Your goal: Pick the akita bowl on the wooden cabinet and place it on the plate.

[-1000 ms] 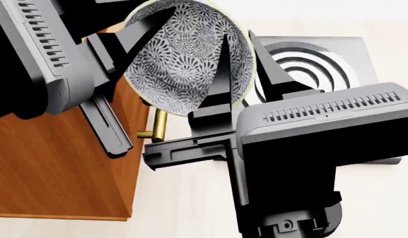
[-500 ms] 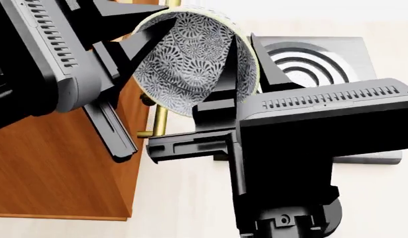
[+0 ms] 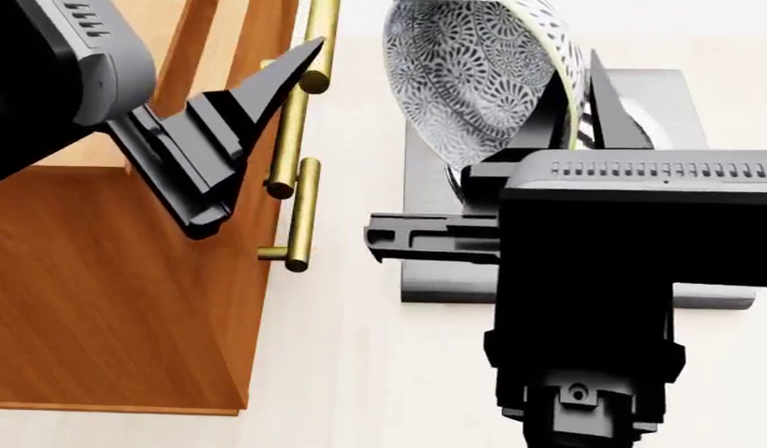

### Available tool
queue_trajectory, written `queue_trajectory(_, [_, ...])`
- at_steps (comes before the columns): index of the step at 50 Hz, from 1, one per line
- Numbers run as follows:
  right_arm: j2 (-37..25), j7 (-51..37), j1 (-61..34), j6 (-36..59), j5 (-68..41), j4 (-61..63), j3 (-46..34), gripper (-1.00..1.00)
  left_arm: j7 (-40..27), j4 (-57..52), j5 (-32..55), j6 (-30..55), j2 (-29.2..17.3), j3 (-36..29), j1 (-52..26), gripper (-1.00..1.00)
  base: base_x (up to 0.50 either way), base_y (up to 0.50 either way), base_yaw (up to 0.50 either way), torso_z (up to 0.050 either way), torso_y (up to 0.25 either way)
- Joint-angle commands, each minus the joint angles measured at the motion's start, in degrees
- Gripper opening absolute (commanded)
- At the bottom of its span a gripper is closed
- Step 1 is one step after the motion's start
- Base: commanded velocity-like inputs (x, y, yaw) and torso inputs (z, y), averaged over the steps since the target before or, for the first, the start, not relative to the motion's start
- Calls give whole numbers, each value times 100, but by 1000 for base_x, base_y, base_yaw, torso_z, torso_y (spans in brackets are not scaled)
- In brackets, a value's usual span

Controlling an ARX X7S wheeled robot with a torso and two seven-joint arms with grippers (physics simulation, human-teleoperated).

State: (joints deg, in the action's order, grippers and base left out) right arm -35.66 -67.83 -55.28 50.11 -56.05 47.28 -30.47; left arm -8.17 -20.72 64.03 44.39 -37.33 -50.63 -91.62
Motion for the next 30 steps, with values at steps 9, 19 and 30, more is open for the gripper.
queue_trajectory(9, [-387, -324, 323, -122, -156, 255, 521, -100, -695, -168, 71, -75, -60, 333, 24, 100, 0, 0, 0, 0, 1])
queue_trajectory(19, [-585, -471, 526, -147, -246, 440, 650, -100, -1321, -470, 461, -33, -276, 685, 51, 100, 0, 0, 0, 0, 0])
queue_trajectory(30, [-810, -641, 668, -152, -387, 660, 798, -100, -1651, -654, 800, -158, -609, 1016, 236, 100, 0, 0, 0, 1, 0])
